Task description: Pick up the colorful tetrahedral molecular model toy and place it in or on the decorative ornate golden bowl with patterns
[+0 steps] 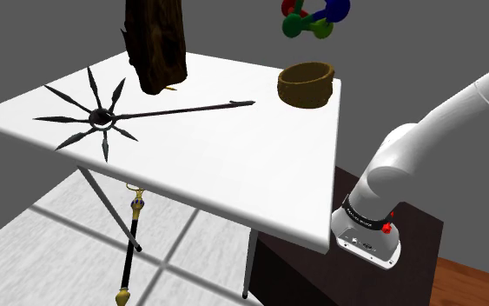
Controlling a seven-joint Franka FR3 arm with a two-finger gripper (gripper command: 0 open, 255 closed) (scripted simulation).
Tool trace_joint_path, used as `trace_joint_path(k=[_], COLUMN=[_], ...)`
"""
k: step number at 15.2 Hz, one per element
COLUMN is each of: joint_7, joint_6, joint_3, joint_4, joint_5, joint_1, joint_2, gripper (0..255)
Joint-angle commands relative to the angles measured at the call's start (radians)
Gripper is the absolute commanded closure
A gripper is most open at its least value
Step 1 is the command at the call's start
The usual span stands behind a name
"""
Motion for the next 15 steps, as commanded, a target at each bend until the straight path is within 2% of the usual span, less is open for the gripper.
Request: trace_joint_path(k=[1, 5, 15], joint_7=[-0.058, -0.176, -0.153], joint_6=[-0.007, -0.016, 0.142], joint_3=[-0.037, -0.112, -0.117], joint_4=[0.032, 0.12, -0.158], joint_5=[-0.018, -0.049, -0.041], joint_1=[-0.013, -0.043, -0.04], joint_2=[0.018, 0.083, -0.035], gripper=[255, 255, 255])
